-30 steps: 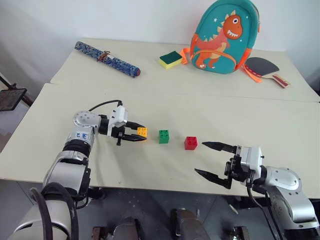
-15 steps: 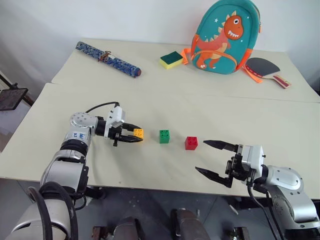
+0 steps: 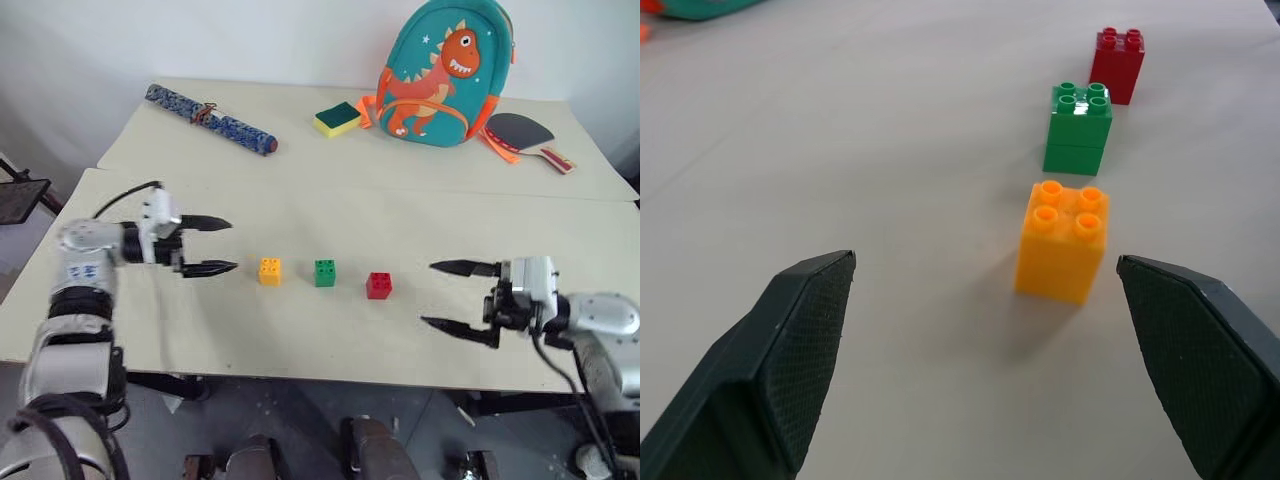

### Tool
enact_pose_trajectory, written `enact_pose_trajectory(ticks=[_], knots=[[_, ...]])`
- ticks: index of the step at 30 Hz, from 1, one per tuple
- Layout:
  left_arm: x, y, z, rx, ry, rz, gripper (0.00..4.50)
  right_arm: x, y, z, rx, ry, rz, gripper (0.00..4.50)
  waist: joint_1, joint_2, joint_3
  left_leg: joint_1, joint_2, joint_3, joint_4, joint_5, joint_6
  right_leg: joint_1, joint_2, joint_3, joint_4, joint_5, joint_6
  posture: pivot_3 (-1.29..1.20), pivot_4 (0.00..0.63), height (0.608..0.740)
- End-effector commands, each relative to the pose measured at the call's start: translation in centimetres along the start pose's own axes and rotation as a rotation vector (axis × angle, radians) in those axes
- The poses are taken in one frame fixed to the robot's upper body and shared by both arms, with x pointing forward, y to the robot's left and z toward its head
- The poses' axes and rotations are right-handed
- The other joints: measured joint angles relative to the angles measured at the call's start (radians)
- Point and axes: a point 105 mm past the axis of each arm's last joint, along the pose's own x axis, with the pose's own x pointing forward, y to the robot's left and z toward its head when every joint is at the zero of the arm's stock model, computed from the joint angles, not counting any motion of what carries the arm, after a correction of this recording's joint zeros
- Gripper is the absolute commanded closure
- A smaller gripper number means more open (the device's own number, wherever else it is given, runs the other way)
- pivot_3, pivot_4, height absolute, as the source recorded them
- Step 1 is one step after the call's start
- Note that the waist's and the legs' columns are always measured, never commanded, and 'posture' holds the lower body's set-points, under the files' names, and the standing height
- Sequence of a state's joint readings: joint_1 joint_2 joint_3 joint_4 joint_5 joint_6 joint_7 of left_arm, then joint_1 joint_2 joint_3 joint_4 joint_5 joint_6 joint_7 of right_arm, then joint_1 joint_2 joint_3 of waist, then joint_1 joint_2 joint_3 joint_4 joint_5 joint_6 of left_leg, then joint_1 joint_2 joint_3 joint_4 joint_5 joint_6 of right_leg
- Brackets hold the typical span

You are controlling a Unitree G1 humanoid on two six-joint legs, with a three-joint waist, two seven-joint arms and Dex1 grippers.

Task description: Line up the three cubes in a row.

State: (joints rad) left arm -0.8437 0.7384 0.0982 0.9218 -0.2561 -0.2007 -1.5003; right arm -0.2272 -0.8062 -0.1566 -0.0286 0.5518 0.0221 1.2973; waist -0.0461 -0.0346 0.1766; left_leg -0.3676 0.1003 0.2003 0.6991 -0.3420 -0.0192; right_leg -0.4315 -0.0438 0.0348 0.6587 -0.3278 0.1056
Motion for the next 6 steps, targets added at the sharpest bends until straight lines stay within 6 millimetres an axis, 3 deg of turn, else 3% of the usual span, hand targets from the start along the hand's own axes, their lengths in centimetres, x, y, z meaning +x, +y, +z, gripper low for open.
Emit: enact_pose_trajectory(ticks=[1,6], knots=[[-1.5,0.2,1.4,0.037,-0.003,0.047,0.04,-1.0,-1.9,0.9,-0.049,0.015,0.018,0.0,0.002,0.0,0.0,0.0,0.0,0.0,0.0,0.0,0.0,0.0,0.0,0.0,0.0,0.0,0.0,0.0,0.15,0.74],[-3.4,-0.1,0.7,0.03,0.048,0.119,0.04,-1.5,-4.4,0.1,-0.069,0.066,0.038,0.0,-0.001,0.001,0.001,0.0,0.0,0.001,0.0,0.0,0.0,0.0,0.0,0.0,0.0,0.0,0.0,0.0,0.15,0.74]])
